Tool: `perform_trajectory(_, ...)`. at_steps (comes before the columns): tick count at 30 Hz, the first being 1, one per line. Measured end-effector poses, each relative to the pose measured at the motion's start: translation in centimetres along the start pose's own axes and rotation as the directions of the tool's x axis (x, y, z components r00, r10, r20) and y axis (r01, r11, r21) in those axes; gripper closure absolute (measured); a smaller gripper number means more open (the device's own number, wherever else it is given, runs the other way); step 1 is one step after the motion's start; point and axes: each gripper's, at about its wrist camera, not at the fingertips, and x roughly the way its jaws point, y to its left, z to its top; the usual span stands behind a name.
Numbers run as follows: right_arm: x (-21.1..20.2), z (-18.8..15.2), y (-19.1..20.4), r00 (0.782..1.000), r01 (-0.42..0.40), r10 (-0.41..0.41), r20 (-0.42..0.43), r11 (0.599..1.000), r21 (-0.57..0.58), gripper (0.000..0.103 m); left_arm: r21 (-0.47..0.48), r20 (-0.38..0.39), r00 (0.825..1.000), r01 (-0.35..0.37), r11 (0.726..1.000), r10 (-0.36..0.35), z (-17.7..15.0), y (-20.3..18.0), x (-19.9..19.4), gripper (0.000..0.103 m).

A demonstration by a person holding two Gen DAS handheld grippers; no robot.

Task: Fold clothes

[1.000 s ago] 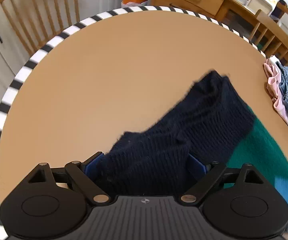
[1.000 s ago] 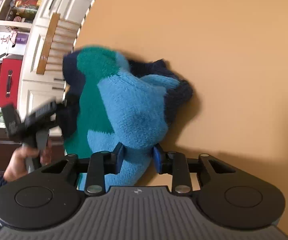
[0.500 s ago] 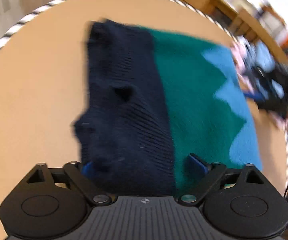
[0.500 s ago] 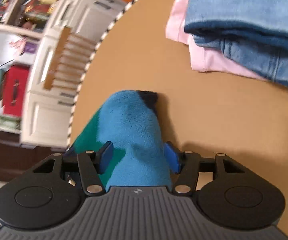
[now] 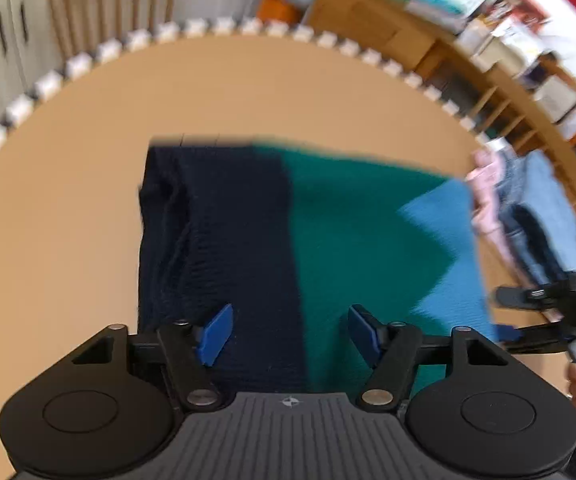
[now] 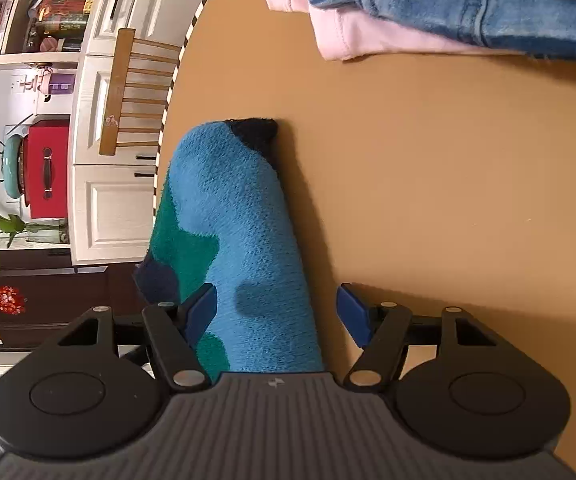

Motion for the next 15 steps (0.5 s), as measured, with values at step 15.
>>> perform_trajectory(15,3.6,1.1,2.1,0.994,-0.042,0.037,-0.099,0.998,-0.053,0.035,-0.159,-0.047,0.994,0.085,0.984,-0.094,0.6,4.7,0.3,0.079)
